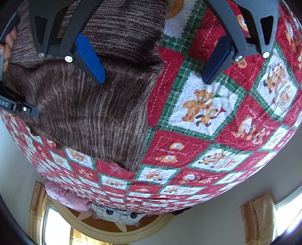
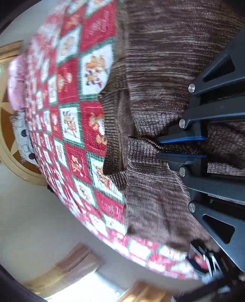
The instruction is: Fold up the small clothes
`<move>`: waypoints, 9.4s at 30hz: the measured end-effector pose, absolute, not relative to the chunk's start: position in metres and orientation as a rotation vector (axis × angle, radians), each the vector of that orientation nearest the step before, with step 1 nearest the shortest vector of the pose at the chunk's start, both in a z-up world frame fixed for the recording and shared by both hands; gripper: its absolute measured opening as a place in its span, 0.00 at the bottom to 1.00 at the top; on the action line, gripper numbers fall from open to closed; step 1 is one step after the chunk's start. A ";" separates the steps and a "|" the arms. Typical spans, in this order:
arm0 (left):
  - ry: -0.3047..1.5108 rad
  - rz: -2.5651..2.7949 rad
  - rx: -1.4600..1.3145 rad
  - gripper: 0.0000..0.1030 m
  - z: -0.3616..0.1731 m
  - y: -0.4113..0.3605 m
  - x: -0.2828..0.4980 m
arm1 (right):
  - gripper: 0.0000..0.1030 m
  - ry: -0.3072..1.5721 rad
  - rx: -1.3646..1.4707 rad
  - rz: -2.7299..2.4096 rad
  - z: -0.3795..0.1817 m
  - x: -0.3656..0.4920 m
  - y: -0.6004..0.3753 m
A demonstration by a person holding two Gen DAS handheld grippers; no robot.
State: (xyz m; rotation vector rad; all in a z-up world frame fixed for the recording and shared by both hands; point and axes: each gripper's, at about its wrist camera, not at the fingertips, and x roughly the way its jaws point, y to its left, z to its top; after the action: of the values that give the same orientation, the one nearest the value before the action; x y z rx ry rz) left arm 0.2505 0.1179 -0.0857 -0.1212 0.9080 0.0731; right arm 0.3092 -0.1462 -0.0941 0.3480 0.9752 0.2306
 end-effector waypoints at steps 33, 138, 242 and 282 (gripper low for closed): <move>0.923 -0.435 -0.122 1.00 -0.083 0.185 0.008 | 0.79 0.569 0.143 -0.090 0.064 -0.209 -0.309; 0.750 -0.521 0.417 0.63 -0.019 0.164 0.164 | 0.67 0.707 0.746 0.195 -0.026 0.037 -0.321; 0.800 -0.324 -0.238 0.66 -0.036 0.153 0.277 | 0.49 0.653 0.246 -0.153 -0.011 0.193 -0.302; 0.824 -0.246 -0.217 0.81 -0.082 0.127 0.211 | 0.17 0.813 0.165 -0.012 -0.066 0.110 -0.257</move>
State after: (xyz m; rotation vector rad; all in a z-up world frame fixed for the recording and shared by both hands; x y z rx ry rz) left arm 0.2113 0.1265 -0.0816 -0.2173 0.8239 -0.2460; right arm 0.1103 -0.2568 -0.0661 0.1649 0.8135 -0.0122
